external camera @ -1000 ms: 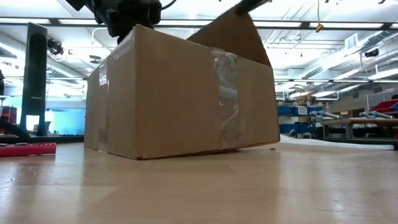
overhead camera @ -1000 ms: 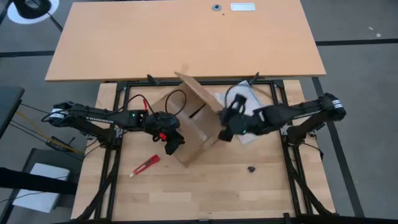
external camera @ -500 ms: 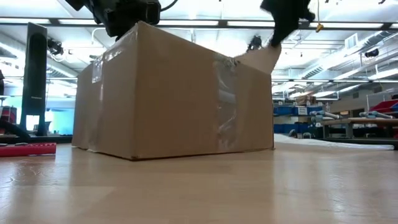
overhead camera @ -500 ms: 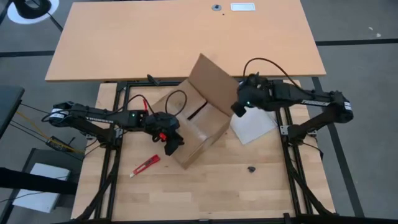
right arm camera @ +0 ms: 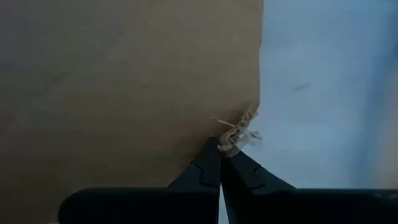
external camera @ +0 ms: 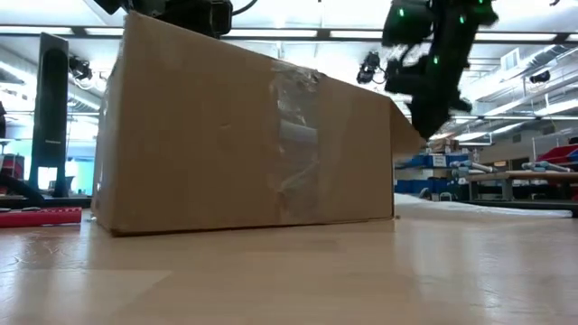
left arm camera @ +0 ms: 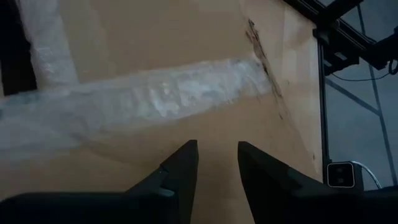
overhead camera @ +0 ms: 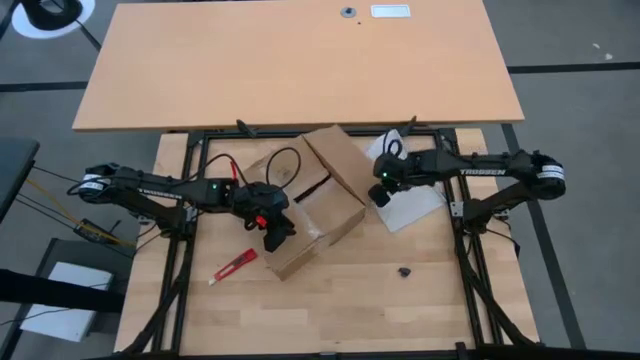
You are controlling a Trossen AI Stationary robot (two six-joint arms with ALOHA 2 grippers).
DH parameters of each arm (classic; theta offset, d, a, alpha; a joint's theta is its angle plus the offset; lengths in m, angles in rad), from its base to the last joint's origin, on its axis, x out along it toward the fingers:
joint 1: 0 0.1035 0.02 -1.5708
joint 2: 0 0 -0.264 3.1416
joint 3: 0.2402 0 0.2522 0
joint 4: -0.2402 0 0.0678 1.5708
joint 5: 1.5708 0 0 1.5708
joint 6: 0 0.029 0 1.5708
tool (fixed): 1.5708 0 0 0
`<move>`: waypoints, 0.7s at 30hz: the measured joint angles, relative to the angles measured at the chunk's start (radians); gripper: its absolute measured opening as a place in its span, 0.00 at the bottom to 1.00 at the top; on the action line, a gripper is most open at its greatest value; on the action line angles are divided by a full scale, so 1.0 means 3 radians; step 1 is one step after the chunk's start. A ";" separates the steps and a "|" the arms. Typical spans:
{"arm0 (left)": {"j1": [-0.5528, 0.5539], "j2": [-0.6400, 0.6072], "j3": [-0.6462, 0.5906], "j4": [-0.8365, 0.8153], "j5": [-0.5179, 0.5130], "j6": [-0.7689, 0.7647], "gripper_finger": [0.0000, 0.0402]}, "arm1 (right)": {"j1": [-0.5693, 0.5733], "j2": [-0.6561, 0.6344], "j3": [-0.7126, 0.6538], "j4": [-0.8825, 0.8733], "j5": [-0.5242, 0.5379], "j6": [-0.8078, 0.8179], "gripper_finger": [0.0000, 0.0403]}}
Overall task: Unpack boxes
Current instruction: Open the cardboard box using the cutter
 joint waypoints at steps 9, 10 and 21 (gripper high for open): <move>0.0004 0.0002 0.0073 -0.0087 -0.0007 -0.0022 0.32 | -0.0085 -0.0064 -0.0332 0.0419 -0.0593 0.0394 0.11; 0.0005 -0.0006 0.0147 -0.0173 -0.0012 -0.0036 0.32 | -0.0122 -0.0115 -0.0220 0.0224 -0.0614 0.0257 0.14; -0.0256 -0.0296 0.1419 -0.1820 -0.0603 -0.0001 0.32 | -0.0162 -0.0592 0.1062 0.0051 -0.0657 -0.0114 0.46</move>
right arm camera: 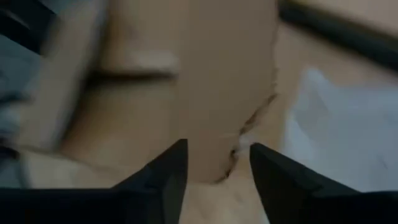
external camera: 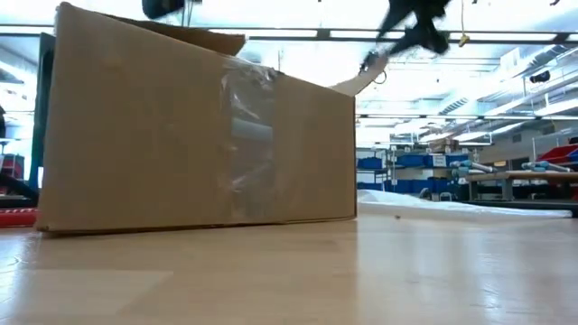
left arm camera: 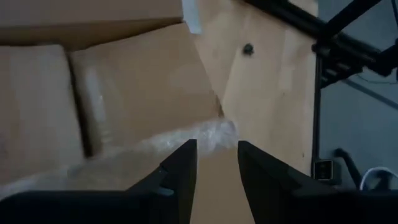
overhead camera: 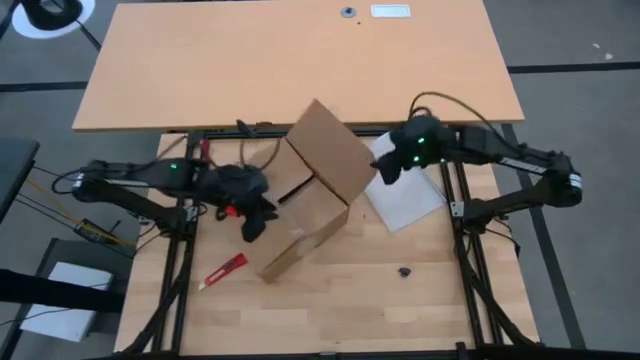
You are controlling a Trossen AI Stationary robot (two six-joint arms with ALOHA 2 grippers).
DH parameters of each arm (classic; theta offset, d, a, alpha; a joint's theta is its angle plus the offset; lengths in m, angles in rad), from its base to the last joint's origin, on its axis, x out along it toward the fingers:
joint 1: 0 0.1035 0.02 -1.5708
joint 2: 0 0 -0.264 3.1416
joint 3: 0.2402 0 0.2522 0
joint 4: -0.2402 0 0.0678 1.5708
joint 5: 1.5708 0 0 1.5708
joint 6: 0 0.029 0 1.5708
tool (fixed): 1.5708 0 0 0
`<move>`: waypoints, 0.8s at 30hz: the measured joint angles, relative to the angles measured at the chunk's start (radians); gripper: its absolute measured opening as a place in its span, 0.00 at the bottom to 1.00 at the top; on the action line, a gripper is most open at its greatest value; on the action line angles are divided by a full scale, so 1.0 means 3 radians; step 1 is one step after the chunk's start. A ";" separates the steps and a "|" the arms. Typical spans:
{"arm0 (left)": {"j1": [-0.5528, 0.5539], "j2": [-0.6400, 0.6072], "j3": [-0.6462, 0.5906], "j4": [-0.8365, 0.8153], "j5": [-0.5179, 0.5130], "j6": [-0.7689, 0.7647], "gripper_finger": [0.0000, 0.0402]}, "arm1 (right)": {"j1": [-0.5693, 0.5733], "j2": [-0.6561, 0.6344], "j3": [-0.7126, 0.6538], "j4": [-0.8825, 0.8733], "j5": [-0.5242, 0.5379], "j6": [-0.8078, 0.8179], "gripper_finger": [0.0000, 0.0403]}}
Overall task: Unpack boxes
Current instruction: Open the cardboard box using the cutter
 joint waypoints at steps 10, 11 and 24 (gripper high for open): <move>-0.0377 -0.0321 0.0204 -0.0182 -0.0787 -0.0223 0.32 | 0.0270 -0.0008 0.0202 0.0494 0.0019 -0.0293 0.53; -0.0376 -0.0322 0.0203 -0.0135 -0.0811 -0.0182 0.32 | 0.0293 0.0007 0.0202 0.0550 0.0021 -0.0332 0.52; -0.0286 -0.0256 0.0201 0.0139 -0.0730 -0.0069 0.32 | 0.0691 0.0404 0.0204 0.0835 -0.0157 -0.0459 0.51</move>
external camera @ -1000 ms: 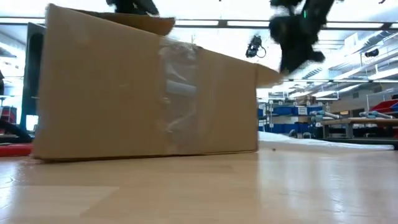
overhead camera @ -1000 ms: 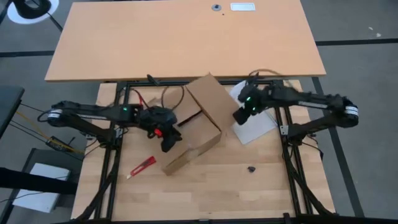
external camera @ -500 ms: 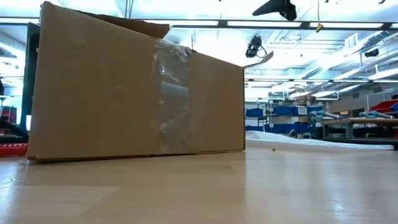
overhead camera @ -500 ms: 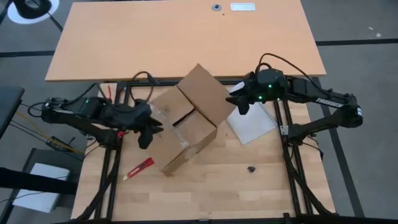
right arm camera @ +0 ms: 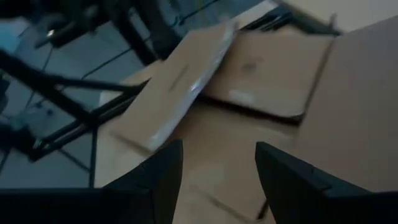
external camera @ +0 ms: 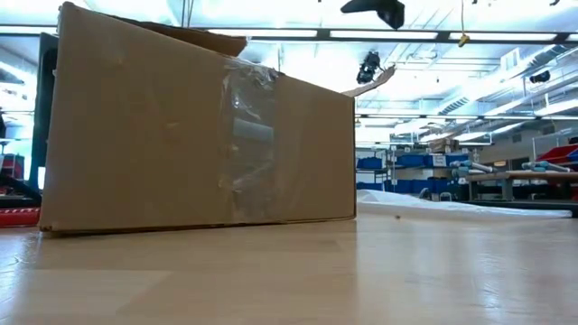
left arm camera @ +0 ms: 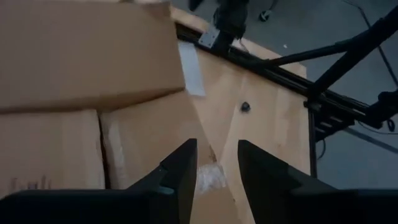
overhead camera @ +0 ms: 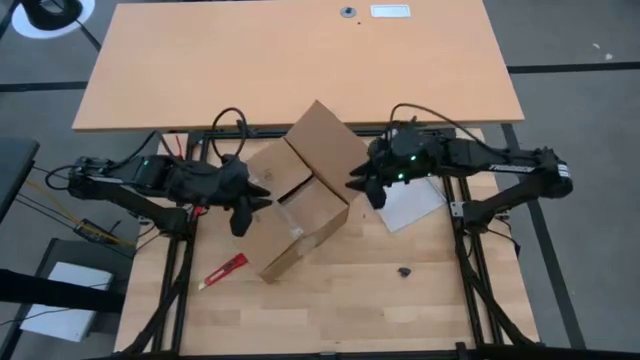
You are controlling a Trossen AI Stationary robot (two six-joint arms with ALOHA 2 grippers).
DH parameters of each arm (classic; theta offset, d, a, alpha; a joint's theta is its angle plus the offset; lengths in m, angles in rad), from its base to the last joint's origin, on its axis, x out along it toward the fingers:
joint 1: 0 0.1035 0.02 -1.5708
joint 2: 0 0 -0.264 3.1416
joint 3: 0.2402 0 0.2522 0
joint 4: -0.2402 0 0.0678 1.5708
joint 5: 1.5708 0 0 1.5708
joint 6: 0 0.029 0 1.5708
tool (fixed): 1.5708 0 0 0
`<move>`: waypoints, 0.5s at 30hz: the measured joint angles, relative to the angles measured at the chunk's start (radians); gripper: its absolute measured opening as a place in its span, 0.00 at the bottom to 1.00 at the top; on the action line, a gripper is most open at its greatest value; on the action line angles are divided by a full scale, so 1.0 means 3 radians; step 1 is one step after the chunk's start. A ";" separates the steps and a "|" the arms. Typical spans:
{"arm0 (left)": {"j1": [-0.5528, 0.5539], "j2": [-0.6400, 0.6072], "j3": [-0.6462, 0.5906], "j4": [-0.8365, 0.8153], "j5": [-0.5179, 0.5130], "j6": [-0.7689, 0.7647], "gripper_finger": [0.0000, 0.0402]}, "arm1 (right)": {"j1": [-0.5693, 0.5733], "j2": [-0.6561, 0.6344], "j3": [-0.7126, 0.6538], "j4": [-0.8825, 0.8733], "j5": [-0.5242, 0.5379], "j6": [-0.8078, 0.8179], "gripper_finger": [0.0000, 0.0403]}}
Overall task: Unpack boxes
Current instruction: Open the cardboard box using the cutter
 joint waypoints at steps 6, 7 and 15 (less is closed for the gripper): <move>-0.0211 -0.0038 -0.0044 -0.0575 0.0213 -0.0574 0.32 | 0.0123 0.0293 -0.0001 0.0050 -0.0030 -0.0086 0.51; -0.0271 -0.0037 -0.0100 -0.0676 0.0249 -0.0669 0.32 | 0.0134 0.0345 -0.0001 0.0067 -0.0030 -0.0118 0.51; -0.0901 -0.0034 -0.0619 -0.0880 0.0333 -0.1471 0.32 | 0.0160 0.0703 -0.0001 0.0206 -0.0033 -0.0140 0.50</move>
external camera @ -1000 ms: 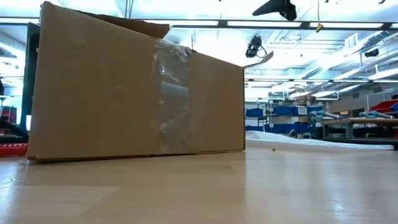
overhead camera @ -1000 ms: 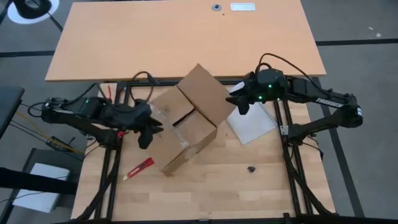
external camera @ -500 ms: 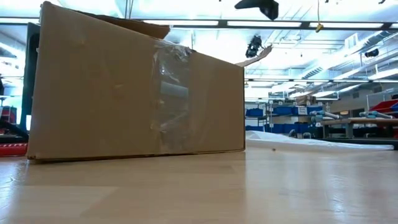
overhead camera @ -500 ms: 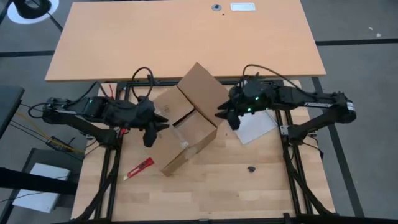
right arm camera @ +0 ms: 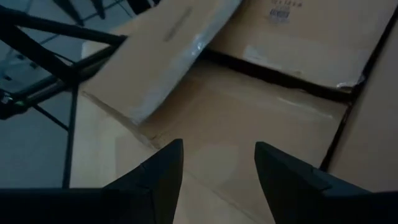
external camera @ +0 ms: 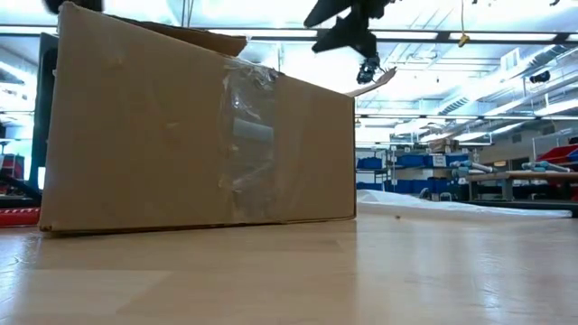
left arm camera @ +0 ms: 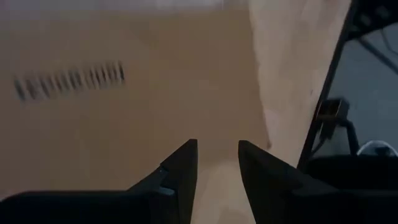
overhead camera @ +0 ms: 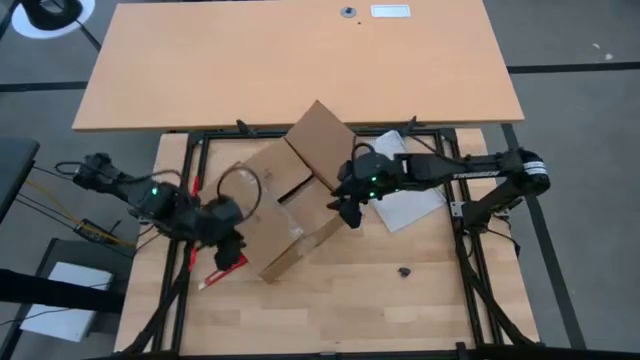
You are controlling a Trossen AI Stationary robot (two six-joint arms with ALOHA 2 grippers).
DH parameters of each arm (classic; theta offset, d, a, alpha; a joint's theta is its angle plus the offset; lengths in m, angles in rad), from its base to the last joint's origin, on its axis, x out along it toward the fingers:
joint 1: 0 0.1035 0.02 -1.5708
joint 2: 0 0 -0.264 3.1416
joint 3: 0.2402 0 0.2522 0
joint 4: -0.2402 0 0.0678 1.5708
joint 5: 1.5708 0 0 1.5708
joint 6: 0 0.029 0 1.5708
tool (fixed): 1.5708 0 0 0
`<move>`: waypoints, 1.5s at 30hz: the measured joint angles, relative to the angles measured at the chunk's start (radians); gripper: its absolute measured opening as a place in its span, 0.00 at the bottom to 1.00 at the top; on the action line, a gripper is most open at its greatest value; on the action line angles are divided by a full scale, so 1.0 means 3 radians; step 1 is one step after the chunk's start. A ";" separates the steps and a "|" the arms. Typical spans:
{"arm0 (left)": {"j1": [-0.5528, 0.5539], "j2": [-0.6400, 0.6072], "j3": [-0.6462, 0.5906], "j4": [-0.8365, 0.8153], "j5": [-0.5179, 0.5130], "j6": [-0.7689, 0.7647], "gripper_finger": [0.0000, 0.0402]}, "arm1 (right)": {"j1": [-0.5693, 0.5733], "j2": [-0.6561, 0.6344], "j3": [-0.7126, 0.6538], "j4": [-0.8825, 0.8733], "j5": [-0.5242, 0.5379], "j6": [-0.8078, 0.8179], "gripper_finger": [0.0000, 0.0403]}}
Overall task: Unpack boxes
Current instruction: Open the cardboard box using the cutter
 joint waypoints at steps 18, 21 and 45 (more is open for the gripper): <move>-0.0424 0.0003 -0.1233 0.0408 0.0271 -0.0572 0.32 | -0.0001 0.0135 -0.0001 0.0216 -0.0003 0.0028 0.50; -0.0366 0.0039 -0.1398 0.0569 0.0267 -0.0551 0.32 | -0.0004 0.0135 -0.0001 0.0264 -0.0002 0.0091 0.50; 0.0634 0.0352 -0.1610 0.1893 0.0210 0.0729 0.32 | -0.0132 0.0238 0.0003 0.0211 0.0038 0.0794 0.70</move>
